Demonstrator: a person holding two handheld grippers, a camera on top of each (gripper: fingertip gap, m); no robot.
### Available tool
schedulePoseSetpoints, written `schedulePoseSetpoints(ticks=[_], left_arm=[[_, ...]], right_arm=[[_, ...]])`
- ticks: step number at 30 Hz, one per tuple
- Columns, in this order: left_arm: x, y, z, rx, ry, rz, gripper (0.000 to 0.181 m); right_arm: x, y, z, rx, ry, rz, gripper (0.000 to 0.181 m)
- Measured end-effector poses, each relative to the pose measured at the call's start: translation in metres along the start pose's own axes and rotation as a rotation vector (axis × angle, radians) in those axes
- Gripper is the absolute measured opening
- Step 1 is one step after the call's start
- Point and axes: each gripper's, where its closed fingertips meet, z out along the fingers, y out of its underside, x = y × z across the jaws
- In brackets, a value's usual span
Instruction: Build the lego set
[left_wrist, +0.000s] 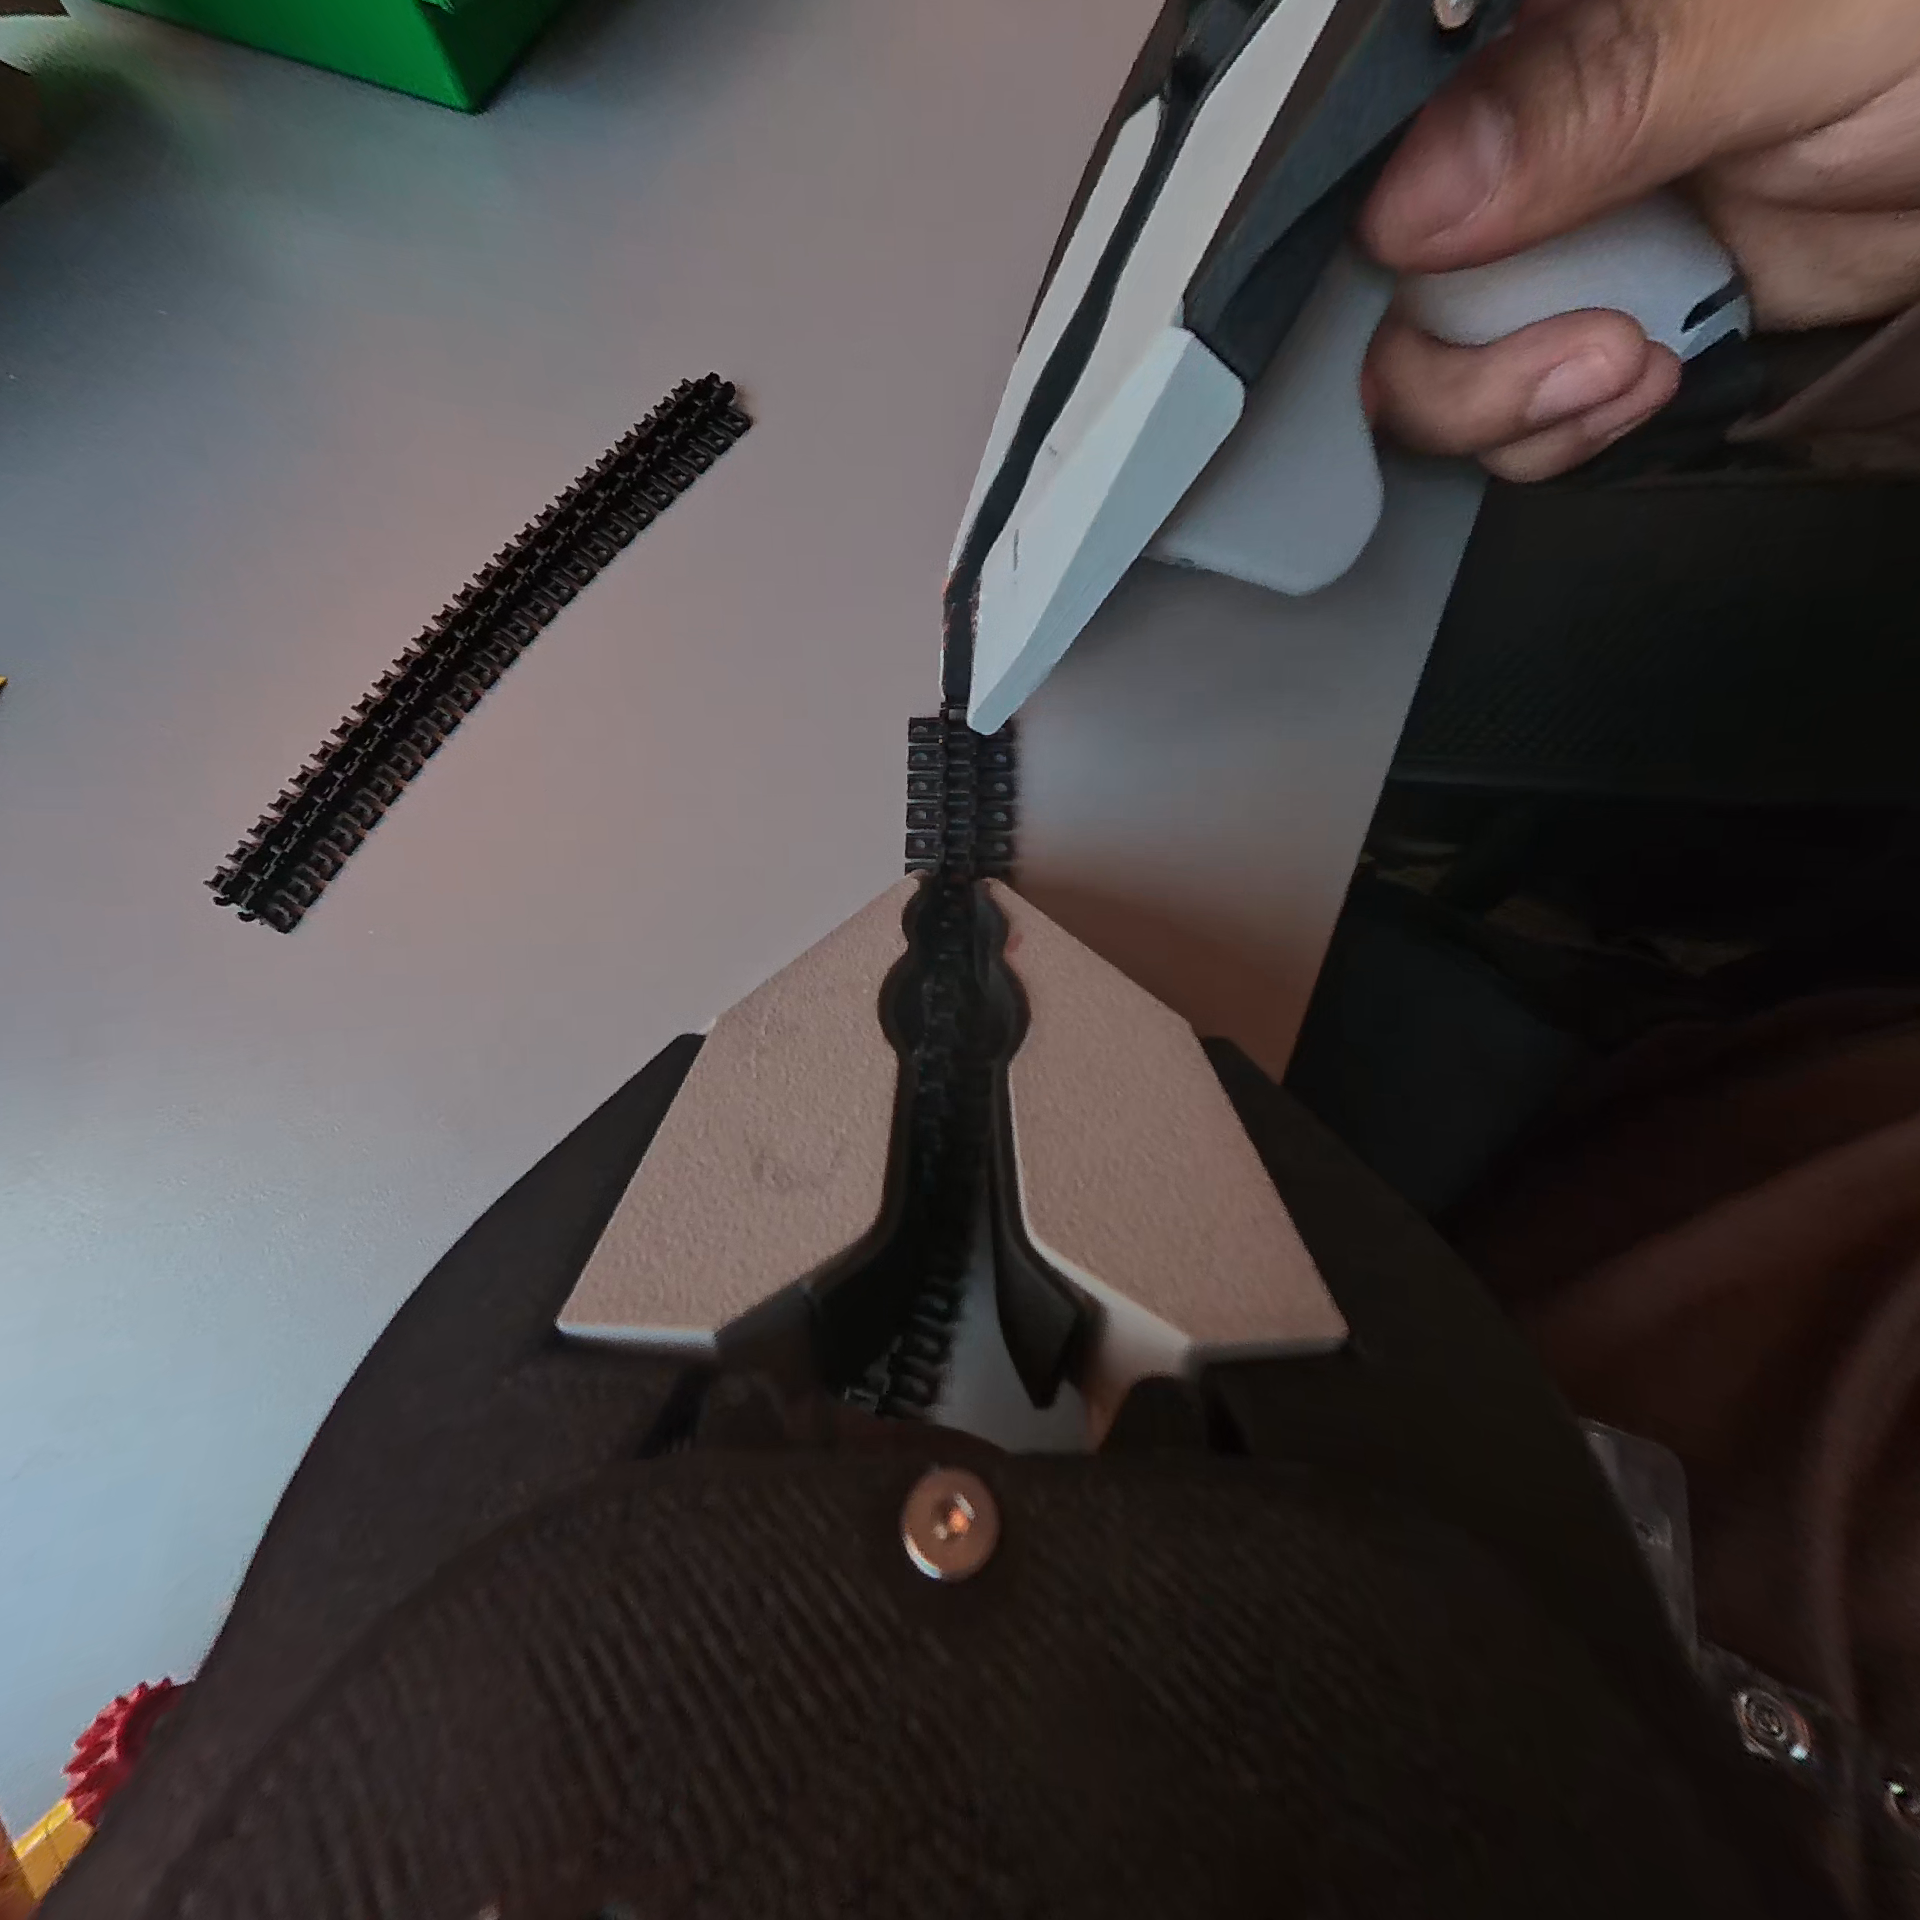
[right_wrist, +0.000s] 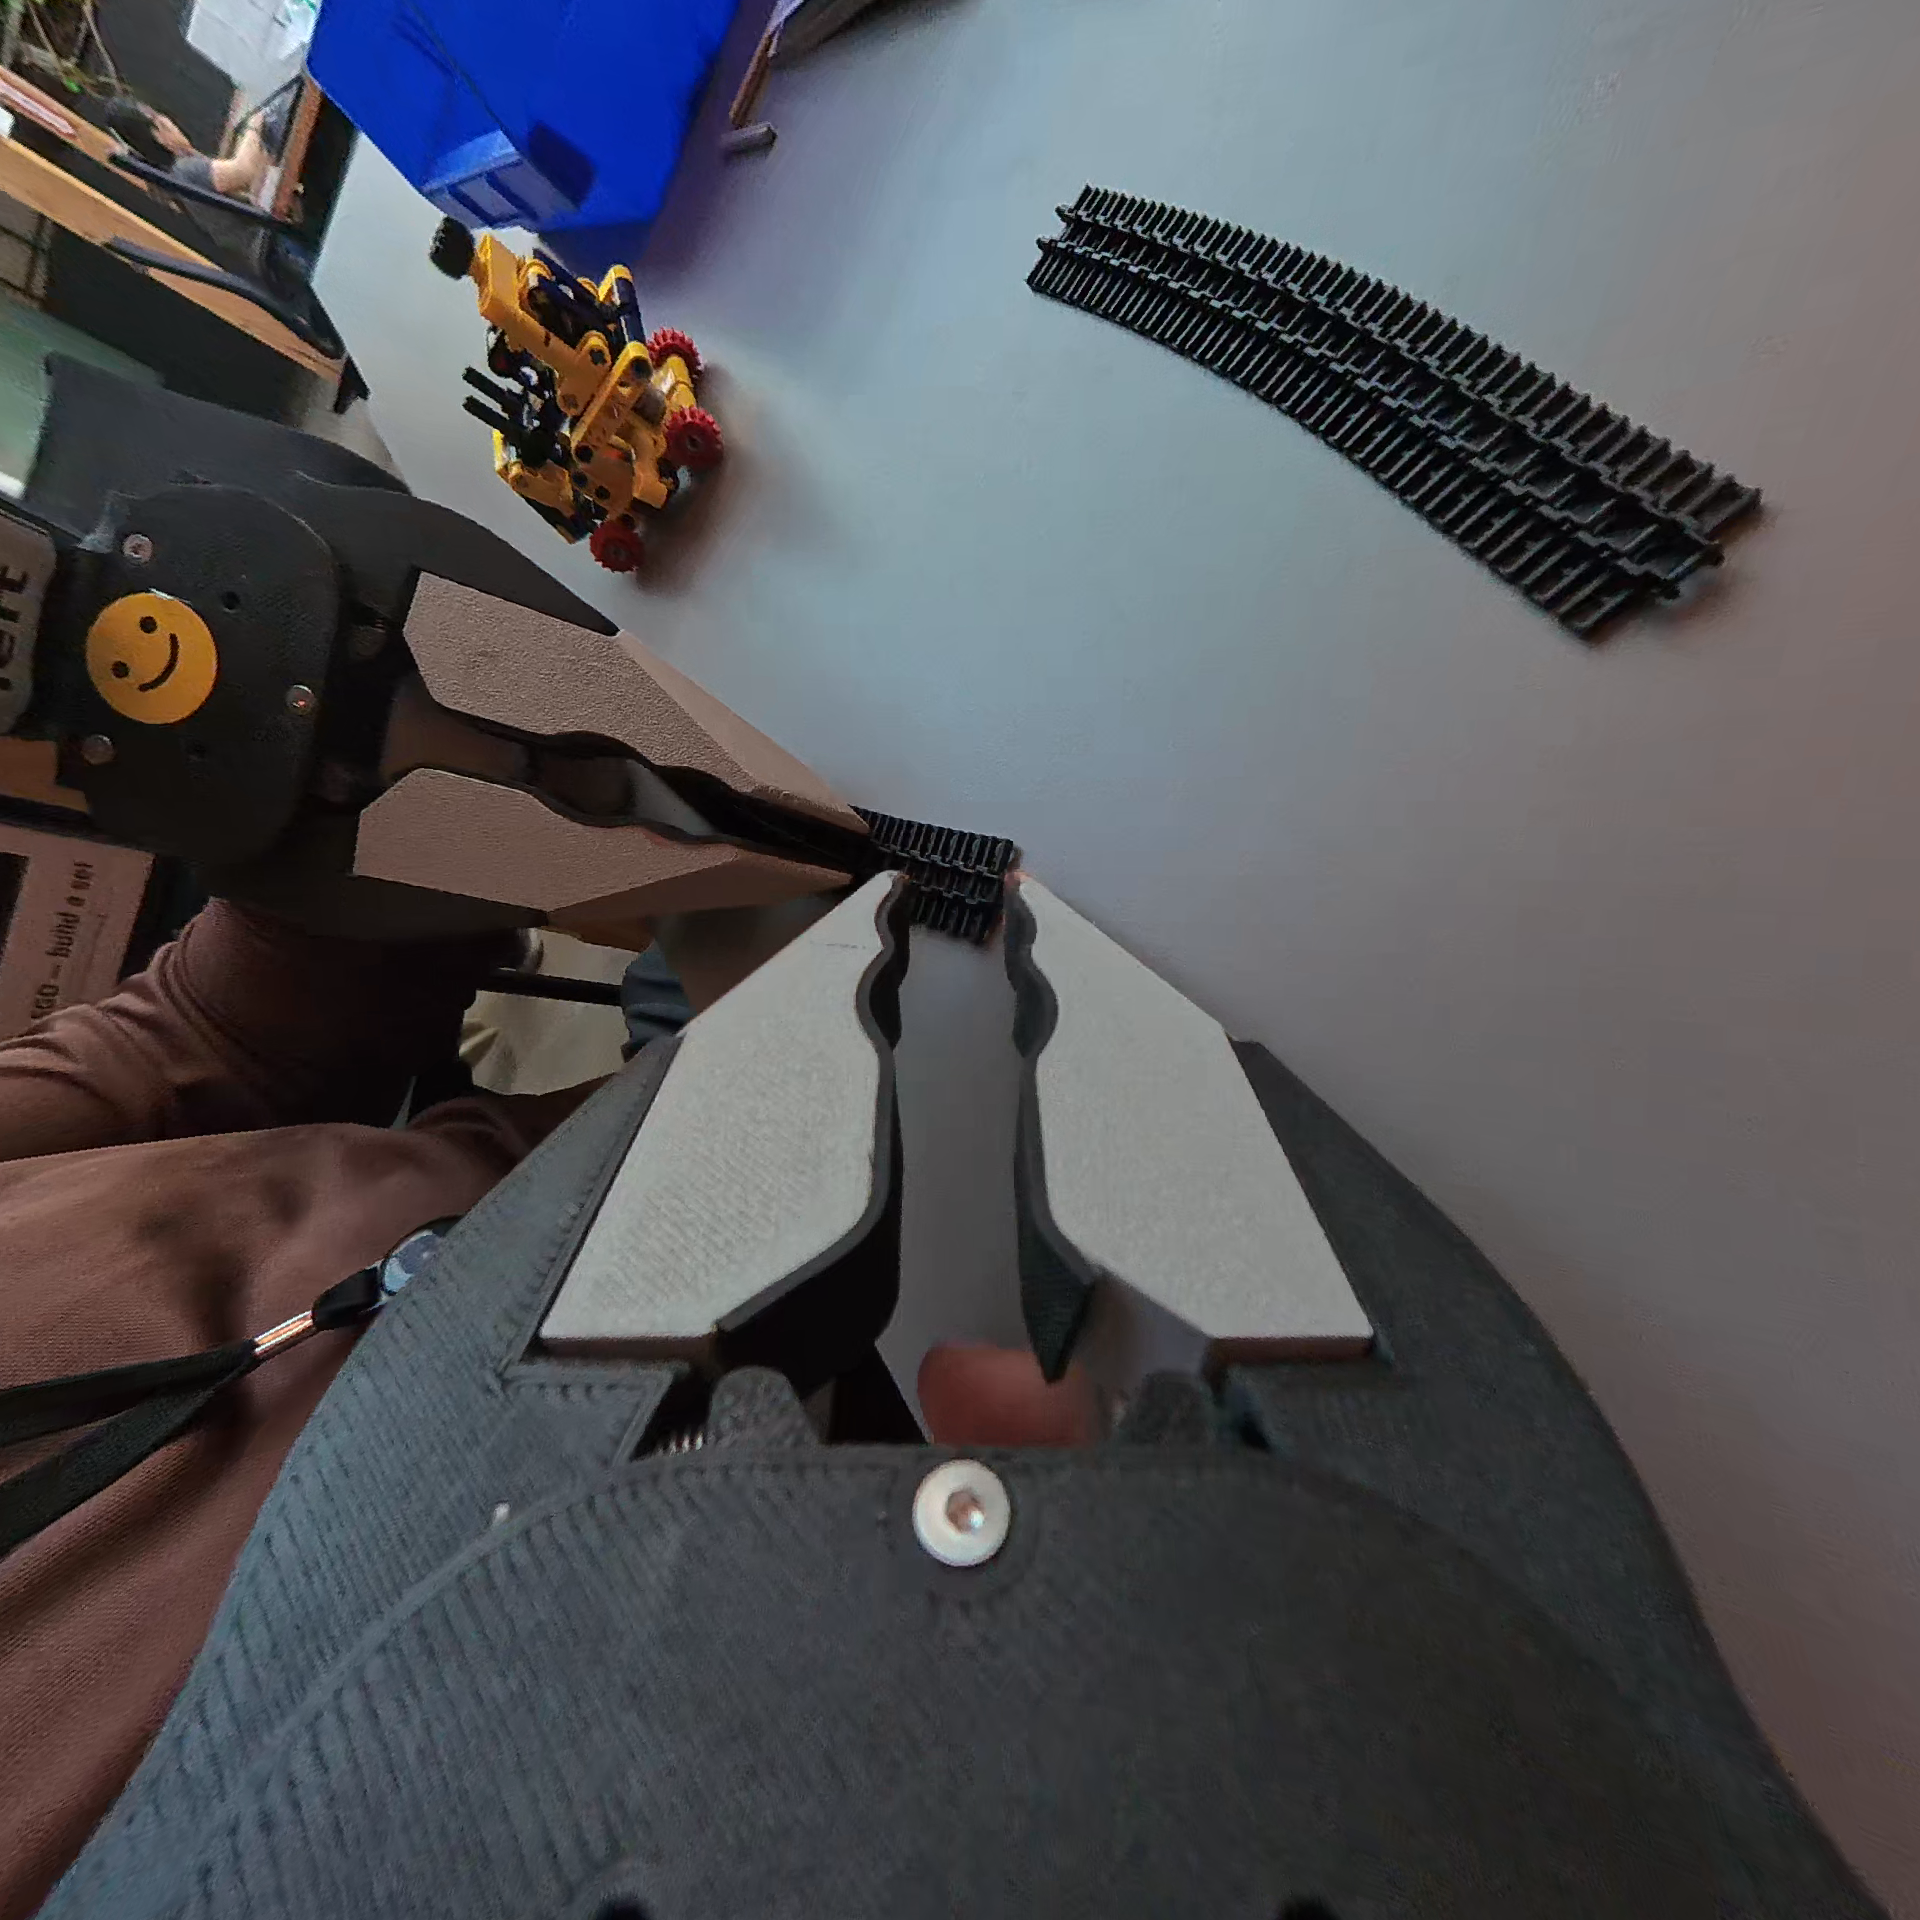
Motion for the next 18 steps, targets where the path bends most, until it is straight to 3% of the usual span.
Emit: schedulePoseSetpoints(ticks=[12,18], left_arm=[[0.0,0.0,0.0,0.001,0.006,-0.004,0.004],[0.0,0.0,0.0,0.001,0.006,-0.003,0.004]], right_arm=[[-0.008,-0.006,0.004,0.01,-0.128,0.091,0.021],[-0.018,-0.013,0.0,0.049,-0.269,0.171,0.012]])
